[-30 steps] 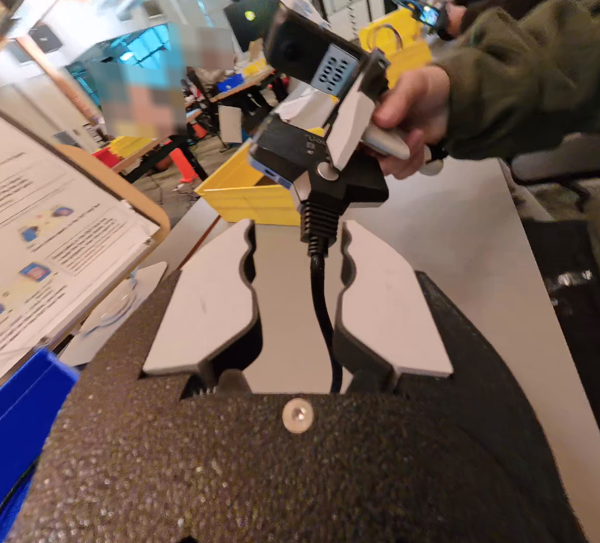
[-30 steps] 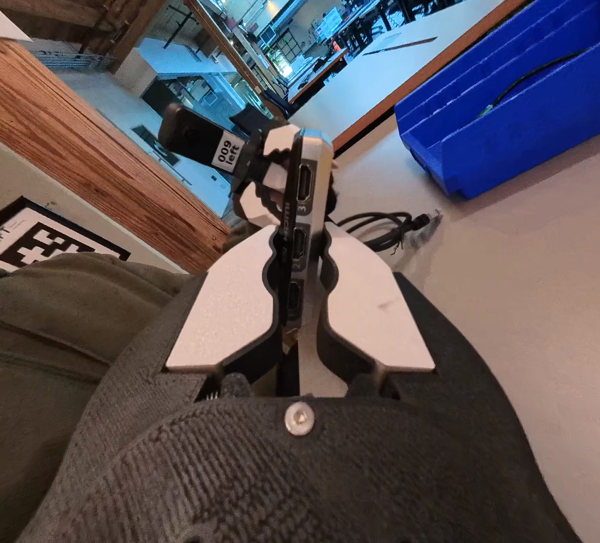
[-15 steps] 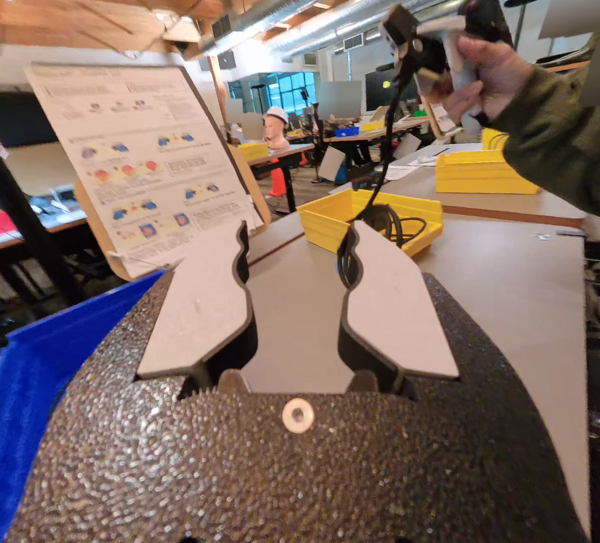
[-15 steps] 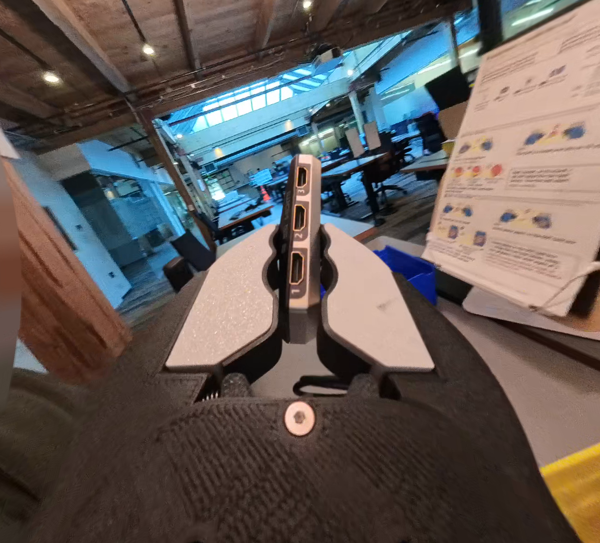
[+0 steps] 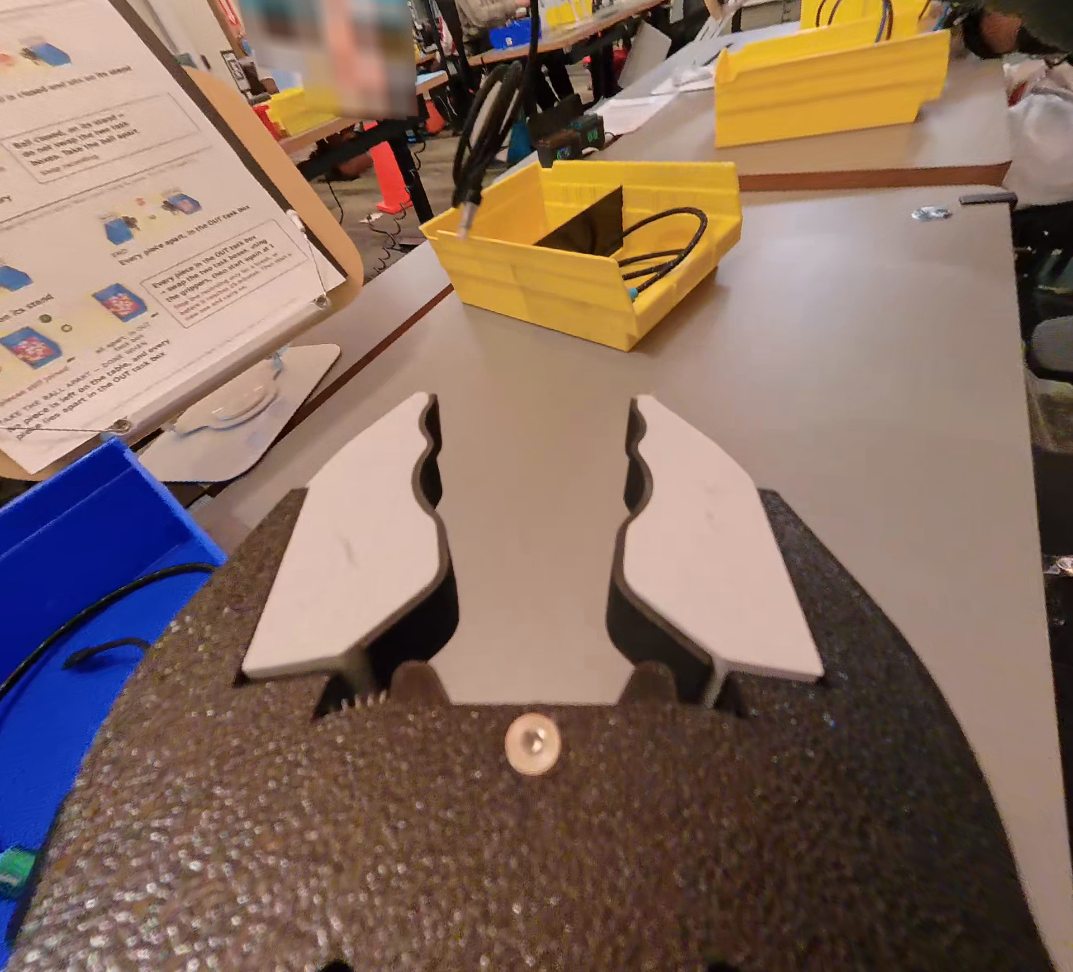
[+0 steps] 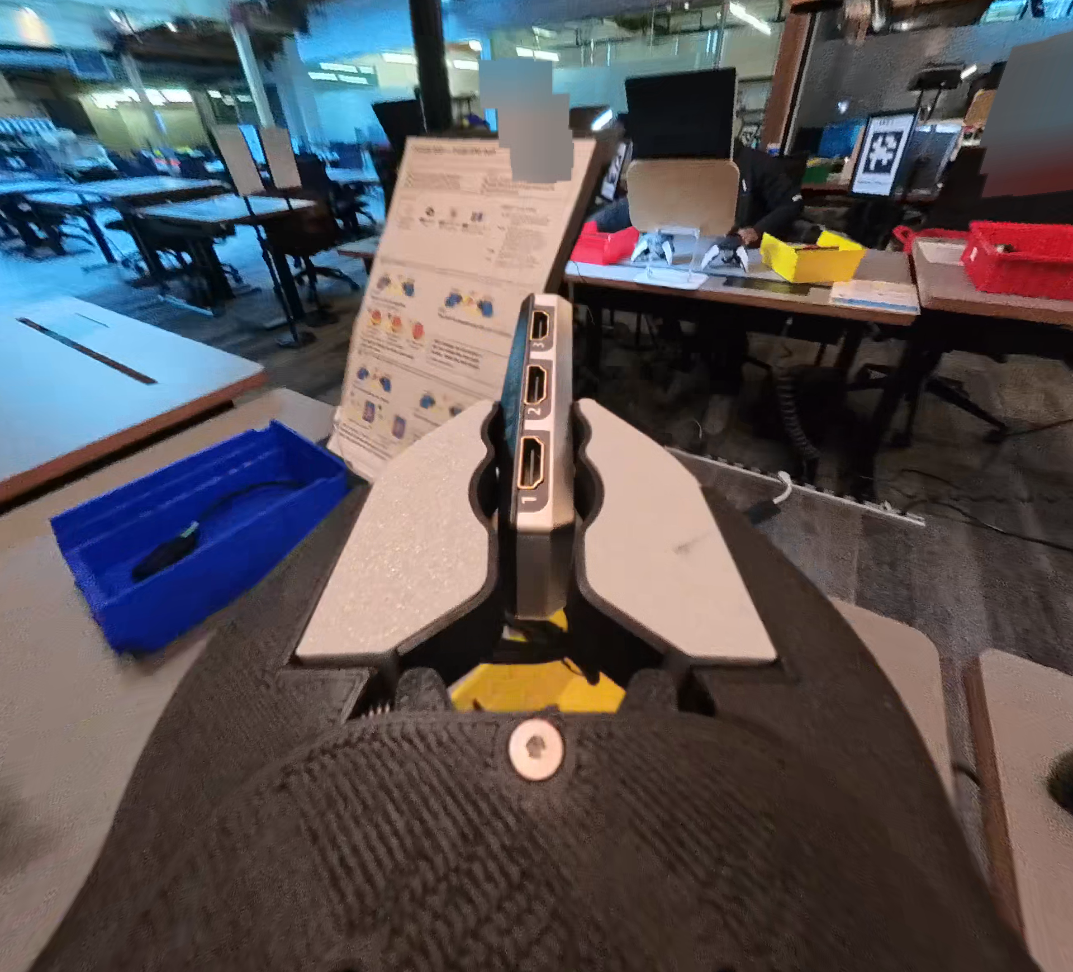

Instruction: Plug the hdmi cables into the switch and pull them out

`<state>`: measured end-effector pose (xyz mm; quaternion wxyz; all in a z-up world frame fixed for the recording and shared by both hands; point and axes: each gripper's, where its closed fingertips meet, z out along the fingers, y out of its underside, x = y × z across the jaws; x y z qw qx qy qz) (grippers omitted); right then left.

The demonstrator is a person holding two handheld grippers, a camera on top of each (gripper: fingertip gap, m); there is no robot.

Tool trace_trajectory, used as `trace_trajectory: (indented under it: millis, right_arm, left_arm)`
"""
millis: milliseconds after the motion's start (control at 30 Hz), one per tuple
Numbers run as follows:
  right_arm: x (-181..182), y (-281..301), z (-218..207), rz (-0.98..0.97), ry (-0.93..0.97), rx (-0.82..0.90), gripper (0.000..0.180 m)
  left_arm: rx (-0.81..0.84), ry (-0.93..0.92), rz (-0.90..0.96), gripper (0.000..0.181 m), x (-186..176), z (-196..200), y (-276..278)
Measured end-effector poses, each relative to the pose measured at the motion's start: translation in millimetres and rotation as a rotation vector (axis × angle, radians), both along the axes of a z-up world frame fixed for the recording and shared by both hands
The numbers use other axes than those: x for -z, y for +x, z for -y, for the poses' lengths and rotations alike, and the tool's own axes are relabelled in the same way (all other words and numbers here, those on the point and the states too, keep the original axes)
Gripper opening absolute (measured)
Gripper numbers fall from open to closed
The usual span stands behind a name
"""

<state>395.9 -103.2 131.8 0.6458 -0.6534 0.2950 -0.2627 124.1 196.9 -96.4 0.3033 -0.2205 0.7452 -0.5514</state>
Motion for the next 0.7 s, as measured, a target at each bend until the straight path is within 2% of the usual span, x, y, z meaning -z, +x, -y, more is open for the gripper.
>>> trace_trajectory:
  millis: [133, 233, 467, 533, 700]
  right_arm:
    - [65.5, 19.9, -0.7, -0.119, -0.180, 0.002, 0.022]
    - [111.7, 28.9, 8.7, -0.142, -0.409, 0.073, 0.022]
    - [206.5, 35.4, 15.3, -0.242, -0.876, 0.075, 0.022]
    - [229.1, 35.5, 4.8, -0.260, -0.922, 0.048, 0.022]
    - [268.5, 49.5, -14.4, -0.204, -1.068, 0.114, 0.022]
  left_arm:
    - [0.003, -0.004, -0.034, 0.060, 9.8, 1.1, 5.4]
    - [0.003, -0.011, -0.053, 0.060, 15.6, -0.1, 8.2]
    - [0.012, -0.013, -0.090, 0.059, 27.9, 1.4, 14.0]
    - [0.009, -0.004, -0.097, 0.059, 31.2, 2.0, 15.3]
    - [0.014, 0.007, -0.107, 0.058, 36.3, 3.0, 15.9]
